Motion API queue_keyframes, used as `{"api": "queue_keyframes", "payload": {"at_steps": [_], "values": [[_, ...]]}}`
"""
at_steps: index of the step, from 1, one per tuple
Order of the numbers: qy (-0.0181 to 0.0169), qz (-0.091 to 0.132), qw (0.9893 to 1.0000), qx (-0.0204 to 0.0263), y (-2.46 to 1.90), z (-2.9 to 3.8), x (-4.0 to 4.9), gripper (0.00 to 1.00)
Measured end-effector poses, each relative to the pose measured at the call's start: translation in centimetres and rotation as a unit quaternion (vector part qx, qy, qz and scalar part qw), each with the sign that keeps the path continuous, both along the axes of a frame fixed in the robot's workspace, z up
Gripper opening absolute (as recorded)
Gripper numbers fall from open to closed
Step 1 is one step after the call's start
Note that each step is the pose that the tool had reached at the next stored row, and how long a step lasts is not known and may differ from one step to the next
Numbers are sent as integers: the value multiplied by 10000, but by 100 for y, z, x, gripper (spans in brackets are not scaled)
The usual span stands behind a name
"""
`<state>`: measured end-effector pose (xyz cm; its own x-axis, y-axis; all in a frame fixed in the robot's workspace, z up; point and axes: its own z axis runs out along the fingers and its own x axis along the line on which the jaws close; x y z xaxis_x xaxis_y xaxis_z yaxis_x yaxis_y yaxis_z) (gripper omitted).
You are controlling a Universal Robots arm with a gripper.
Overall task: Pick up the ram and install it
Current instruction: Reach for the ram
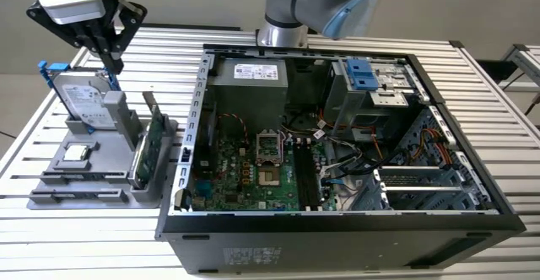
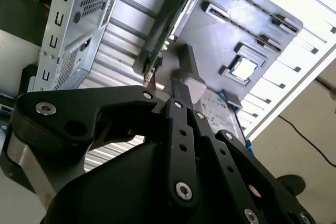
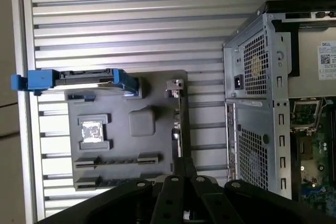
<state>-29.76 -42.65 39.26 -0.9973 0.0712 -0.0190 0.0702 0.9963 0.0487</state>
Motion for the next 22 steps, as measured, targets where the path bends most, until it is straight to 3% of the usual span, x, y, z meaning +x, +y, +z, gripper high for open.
{"api": "queue_keyframes", "payload": {"at_steps": [22], "values": [[15, 0, 10000, 0, -53, 0, -363, 0]]}}
